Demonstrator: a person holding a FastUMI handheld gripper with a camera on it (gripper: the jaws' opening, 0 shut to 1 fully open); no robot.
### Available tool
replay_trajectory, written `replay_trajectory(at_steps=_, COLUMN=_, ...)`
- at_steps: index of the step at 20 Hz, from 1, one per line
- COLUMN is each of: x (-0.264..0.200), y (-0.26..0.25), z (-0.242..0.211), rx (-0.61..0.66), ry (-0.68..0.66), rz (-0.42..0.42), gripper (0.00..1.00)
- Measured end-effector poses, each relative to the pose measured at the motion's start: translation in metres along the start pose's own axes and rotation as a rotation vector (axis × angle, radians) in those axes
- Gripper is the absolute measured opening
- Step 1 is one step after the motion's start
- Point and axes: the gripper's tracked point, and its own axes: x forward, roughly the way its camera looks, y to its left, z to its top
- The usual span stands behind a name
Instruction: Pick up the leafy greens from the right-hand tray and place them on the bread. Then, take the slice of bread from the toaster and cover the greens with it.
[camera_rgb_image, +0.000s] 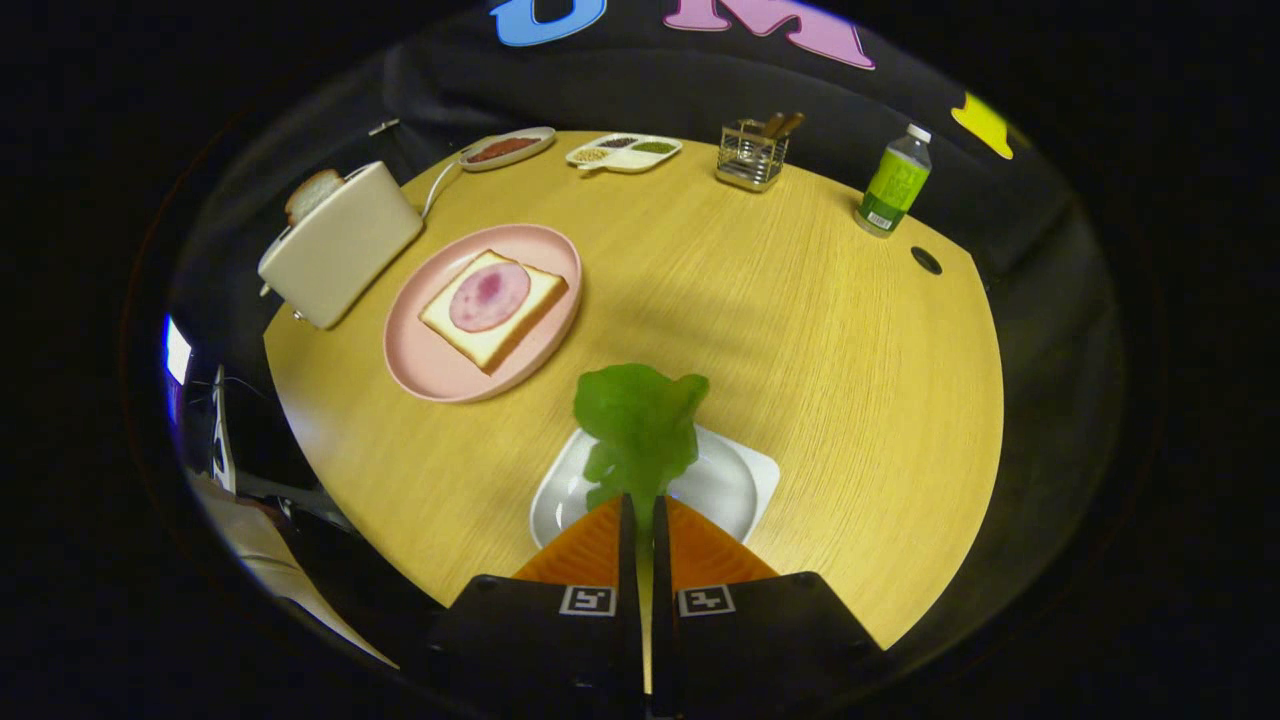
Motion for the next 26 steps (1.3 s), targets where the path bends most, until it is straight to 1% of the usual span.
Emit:
replay_trajectory(at_steps=3, x=-0.019, y=0.028, z=0.036, rx=-0.007, ry=-0.061, rz=0.028, gripper=0.08)
replay_trajectory(at_steps=5, x=-0.026, y=0.051, z=0.056, rx=-0.007, ry=-0.076, rz=0.054, gripper=0.08)
replay_trajectory(at_steps=7, x=-0.026, y=0.077, z=0.078, rx=-0.020, ry=-0.087, rz=0.092, gripper=0.08)
replay_trajectory(at_steps=10, x=-0.017, y=0.107, z=0.102, rx=-0.038, ry=-0.085, rz=0.119, gripper=0.08)
replay_trajectory(at_steps=14, x=0.009, y=0.135, z=0.131, rx=-0.024, ry=-0.083, rz=0.132, gripper=0.08)
replay_trajectory(at_steps=18, x=0.033, y=0.141, z=0.144, rx=-0.038, ry=-0.058, rz=0.107, gripper=0.08)
replay_trajectory(at_steps=20, x=0.043, y=0.139, z=0.145, rx=-0.027, ry=-0.047, rz=0.088, gripper=0.13)
replay_trajectory(at_steps=21, x=0.045, y=0.135, z=0.146, rx=-0.027, ry=-0.048, rz=0.071, gripper=0.29)
replay_trajectory(at_steps=24, x=0.049, y=0.132, z=0.147, rx=-0.017, ry=-0.047, rz=0.044, gripper=0.83)
replay_trajectory(at_steps=26, x=0.050, y=0.132, z=0.149, rx=-0.010, ry=-0.053, rz=0.044, gripper=0.81)
